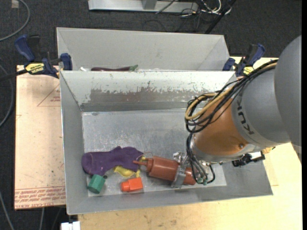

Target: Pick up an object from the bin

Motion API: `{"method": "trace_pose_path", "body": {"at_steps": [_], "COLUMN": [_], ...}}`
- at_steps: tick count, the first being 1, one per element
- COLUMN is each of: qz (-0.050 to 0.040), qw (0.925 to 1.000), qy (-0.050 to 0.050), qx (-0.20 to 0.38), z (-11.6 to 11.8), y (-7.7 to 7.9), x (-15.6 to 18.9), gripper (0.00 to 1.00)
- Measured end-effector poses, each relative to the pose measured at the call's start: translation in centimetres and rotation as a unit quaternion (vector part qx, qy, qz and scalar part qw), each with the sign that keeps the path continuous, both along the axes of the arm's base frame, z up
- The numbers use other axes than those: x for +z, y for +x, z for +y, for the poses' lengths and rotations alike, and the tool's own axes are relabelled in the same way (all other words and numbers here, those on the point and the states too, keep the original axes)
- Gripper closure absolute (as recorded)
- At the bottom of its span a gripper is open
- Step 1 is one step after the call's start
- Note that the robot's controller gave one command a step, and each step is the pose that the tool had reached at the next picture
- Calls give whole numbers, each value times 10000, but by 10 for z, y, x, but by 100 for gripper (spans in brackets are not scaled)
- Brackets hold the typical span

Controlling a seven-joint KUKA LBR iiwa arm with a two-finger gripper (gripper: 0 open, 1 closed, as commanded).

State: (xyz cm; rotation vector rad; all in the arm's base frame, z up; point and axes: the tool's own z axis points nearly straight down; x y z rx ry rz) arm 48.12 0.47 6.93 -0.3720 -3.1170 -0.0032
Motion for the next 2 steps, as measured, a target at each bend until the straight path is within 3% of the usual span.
{"method": "trace_pose_path", "body": {"at_steps": [2], "qz": [63], "qw": [10000], "qy": [2], "qx": [3], "z": [0], "y": [-4], "x": [26], "gripper": [100]}}
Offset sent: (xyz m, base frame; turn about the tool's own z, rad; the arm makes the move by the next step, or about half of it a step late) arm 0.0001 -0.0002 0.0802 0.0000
